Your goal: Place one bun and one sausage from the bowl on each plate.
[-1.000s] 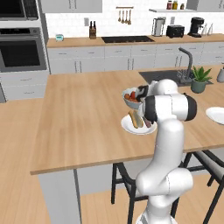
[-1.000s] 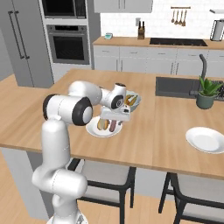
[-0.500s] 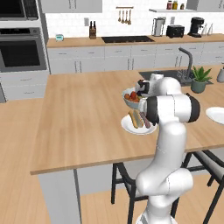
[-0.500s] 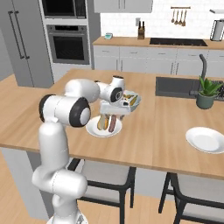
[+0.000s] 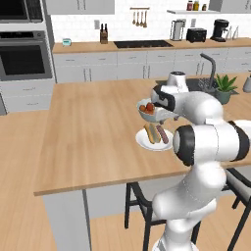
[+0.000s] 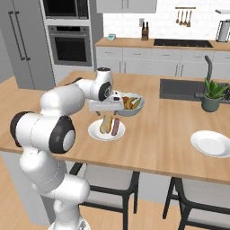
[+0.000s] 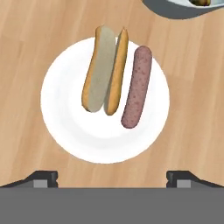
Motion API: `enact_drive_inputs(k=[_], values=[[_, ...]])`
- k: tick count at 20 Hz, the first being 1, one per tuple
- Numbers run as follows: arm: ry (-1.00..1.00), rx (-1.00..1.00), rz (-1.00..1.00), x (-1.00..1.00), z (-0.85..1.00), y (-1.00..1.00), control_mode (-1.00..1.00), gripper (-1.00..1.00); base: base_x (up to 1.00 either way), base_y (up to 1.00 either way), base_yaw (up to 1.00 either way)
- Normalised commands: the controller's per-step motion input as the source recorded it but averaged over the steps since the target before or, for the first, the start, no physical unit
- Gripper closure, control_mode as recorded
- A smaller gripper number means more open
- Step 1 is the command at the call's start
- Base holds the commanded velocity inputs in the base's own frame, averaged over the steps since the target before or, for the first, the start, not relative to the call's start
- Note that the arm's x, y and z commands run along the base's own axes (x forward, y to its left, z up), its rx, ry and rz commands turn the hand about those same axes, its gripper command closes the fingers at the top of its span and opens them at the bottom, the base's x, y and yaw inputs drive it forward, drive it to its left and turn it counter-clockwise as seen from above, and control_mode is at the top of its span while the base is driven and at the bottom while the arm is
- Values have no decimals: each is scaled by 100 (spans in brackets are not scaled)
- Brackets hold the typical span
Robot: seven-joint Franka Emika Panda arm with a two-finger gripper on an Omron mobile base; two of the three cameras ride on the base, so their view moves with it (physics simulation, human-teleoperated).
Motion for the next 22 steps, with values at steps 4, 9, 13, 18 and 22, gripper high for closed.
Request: enact_drive_inputs(k=[4,9,13,18,22], values=[[-16,11,-19,-100,37,5,-100,-100,0,0,0],[-1,-2,-21,-100,35,73,-100,-100,0,0,0],[2,2,-16,-100,5,23,-100,-100,0,0,0],[0,6,-1,-100,-2,-1,-100,-100,0,0,0],[2,0,5,-16,-6,19,-100,-100,0,0,0]])
